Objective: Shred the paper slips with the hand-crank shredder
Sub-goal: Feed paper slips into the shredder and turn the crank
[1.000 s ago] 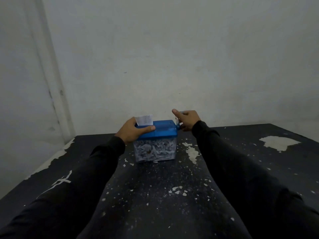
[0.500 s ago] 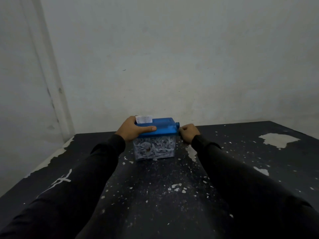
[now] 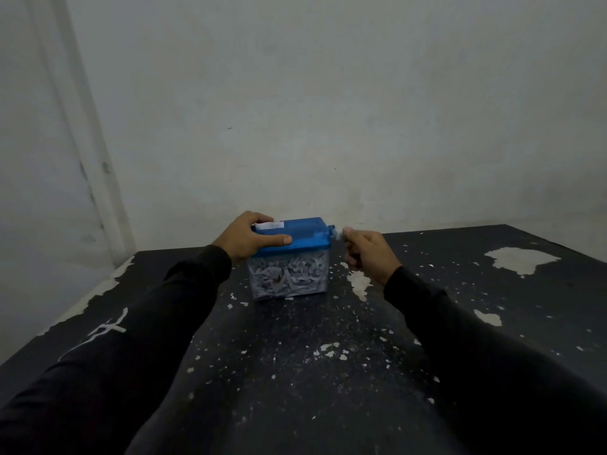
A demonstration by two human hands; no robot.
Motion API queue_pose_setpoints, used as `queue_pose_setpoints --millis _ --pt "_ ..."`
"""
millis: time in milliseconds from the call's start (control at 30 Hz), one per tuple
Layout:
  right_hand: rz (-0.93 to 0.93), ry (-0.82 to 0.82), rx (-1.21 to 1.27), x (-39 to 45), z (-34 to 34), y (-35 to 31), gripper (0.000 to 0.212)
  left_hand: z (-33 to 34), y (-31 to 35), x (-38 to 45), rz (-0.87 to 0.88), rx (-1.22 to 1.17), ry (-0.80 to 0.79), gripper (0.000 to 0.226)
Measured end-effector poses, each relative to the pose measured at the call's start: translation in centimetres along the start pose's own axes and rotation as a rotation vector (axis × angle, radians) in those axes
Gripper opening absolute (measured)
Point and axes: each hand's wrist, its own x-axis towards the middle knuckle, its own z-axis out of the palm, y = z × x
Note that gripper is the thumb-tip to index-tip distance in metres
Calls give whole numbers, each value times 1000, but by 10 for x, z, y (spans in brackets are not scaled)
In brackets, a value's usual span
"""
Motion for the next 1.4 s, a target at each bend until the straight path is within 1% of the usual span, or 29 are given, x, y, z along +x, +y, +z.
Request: queue_pose_setpoints --millis 100,333,400,533,600,700,833,900,1000,1067,1133,1167,1233,1300,1400 --pt "-14 3 34 14 -1 -10 39 -1 -8 4 -10 19 13 69" --pt "-45 98 -111 57 -2 -21 52 1 -11 9 -6 111 23 83" --pt "-74 146 -142 70 3 -23 53 1 -11 8 -5 112 13 84" --pt "-106 226 -146 96 9 -25 39 1 -8 6 -3 120 7 87" --pt "-93 239 -146 108 12 -21 36 0 -8 5 0 127 9 89" --pt "-36 273 -170 122 15 -10 37 1 -10 5 -4 124 14 87" --pt "12 289 -263 136 17 2 41 4 -17 7 5 136 66 77" --pt "37 299 -302 141 18 8 43 5 -18 8 -4 121 61 79" --pt "71 290 -343 142 19 8 44 5 -19 8 -24 98 52 88" --pt "127 244 -418 136 19 11 40 5 -19 8 -31 76 44 86" --pt "265 160 -553 119 18 24 27 5 -21 9 -32 52 37 85" --pt "335 120 -575 107 17 34 23 4 -23 10 -31 46 33 87" --pt "392 63 -469 80 13 48 29 3 -24 12 -26 35 30 88" --pt "360 57 -385 62 8 49 39 3 -23 12 -32 12 31 88" --pt "278 55 -428 53 5 45 50 4 -20 9 -36 -13 2 80"
